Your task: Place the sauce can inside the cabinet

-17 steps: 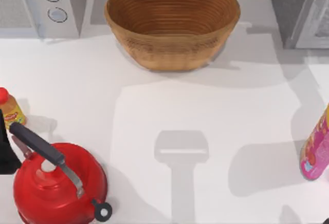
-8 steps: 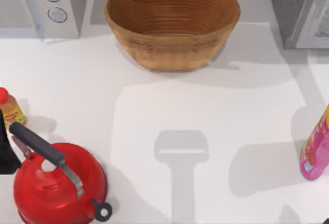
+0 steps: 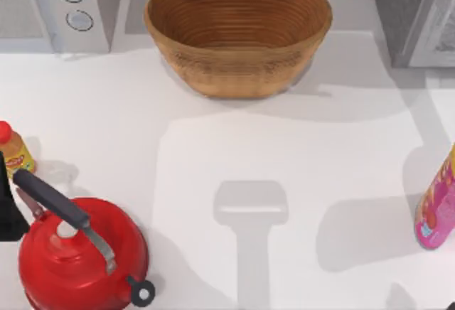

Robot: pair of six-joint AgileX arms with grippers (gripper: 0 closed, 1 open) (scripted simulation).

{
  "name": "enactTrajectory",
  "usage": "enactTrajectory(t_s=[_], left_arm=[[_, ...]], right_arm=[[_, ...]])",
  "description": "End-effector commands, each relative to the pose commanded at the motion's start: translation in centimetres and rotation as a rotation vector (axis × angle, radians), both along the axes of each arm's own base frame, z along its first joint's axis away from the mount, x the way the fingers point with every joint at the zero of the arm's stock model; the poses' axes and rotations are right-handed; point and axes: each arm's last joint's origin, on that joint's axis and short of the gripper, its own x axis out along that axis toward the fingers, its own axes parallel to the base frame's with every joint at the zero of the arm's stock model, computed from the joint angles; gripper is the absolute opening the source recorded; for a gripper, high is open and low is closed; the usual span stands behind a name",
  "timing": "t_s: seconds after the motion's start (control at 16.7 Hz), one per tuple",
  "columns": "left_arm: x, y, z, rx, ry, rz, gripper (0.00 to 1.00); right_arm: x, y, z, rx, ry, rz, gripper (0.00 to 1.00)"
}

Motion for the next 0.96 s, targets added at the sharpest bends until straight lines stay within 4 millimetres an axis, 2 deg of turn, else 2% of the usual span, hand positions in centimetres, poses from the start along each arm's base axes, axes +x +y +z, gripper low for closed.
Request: enactTrajectory(t_s=[0.6, 0.96], left_arm=[[0.0, 0.0, 0.0, 0.0, 0.0, 0.0, 1.0], [0.0, 0.0, 0.0, 0.0, 0.0, 0.0, 1.0]], right_arm=[[0.0, 0.0, 0.0, 0.0, 0.0, 0.0, 0.98], [0.0, 0.0, 0.0, 0.0, 0.0, 0.0, 1.0]])
